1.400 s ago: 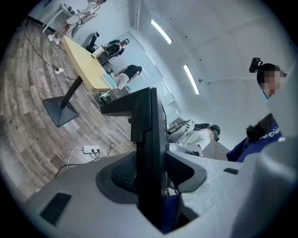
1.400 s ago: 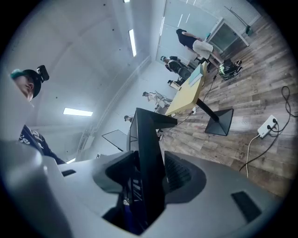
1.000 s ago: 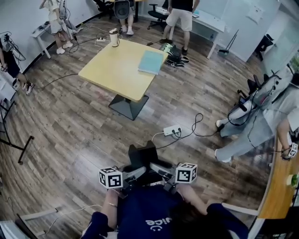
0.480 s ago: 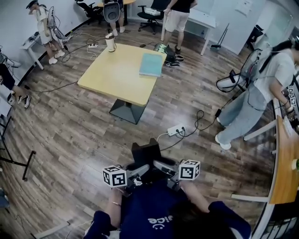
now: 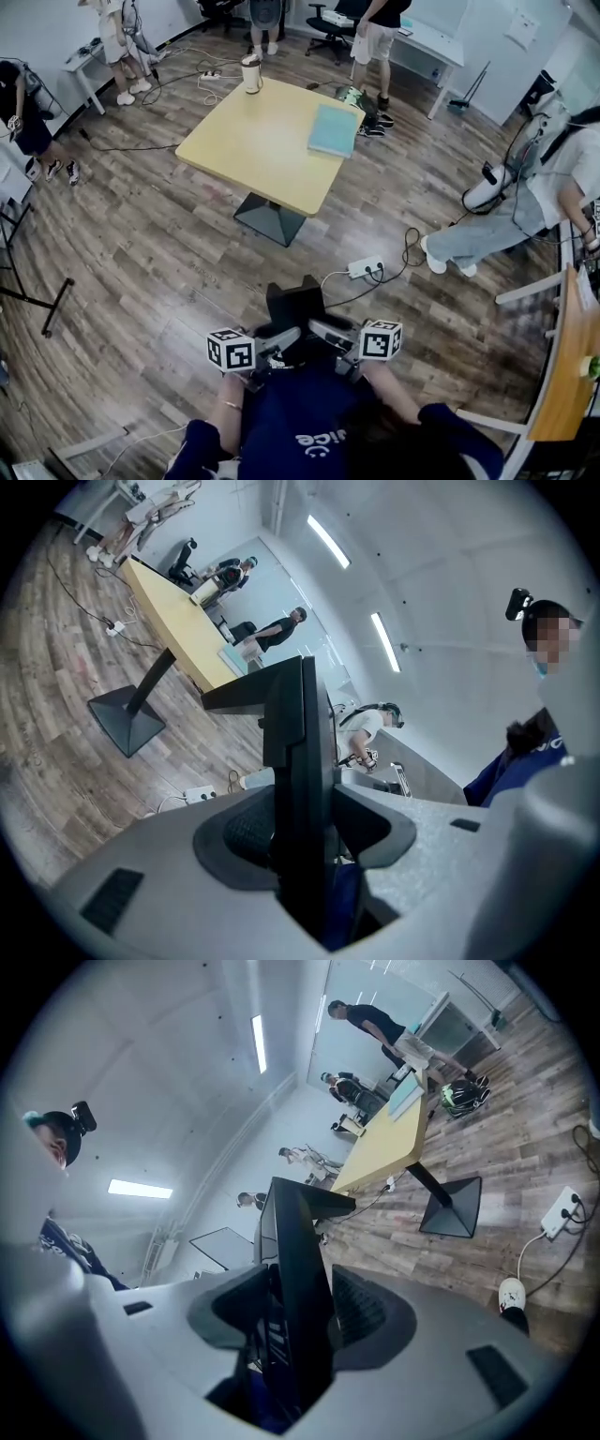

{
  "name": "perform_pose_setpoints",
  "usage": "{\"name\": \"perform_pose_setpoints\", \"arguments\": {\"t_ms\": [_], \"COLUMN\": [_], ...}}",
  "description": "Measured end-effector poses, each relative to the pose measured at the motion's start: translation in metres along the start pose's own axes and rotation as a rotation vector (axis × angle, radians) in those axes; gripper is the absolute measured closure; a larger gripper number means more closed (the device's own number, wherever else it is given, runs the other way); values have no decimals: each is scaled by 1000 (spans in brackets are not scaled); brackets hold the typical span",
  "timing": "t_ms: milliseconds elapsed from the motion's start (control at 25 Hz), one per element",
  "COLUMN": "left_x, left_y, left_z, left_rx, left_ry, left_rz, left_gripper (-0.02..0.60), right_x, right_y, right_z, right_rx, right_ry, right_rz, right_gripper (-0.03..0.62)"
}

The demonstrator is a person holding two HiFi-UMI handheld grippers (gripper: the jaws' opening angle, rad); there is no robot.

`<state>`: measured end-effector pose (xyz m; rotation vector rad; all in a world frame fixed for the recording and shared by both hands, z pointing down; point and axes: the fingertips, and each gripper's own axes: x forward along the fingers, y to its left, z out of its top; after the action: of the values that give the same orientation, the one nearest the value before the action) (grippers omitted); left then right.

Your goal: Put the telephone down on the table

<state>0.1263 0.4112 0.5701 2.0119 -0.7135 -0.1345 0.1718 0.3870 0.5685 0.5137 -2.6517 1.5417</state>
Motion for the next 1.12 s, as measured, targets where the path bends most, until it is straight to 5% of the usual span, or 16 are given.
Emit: {"name": "perform_pose_setpoints", "arguments": {"t_ms": [360, 1120], "left_x": [23, 156], "left_y": [44, 108], "left_z": [79, 238], "left_rx": [-27, -26], "left_ry": [-62, -115], "left_rz": [72, 140], "left_gripper": [391, 390], "right_x": [55, 92], "right_y": [-30, -132], "right_z": [76, 267], "right_rx": [-2, -17], "right_ry": [76, 115], "right_rz": [64, 113], "right_gripper": [372, 372]}}
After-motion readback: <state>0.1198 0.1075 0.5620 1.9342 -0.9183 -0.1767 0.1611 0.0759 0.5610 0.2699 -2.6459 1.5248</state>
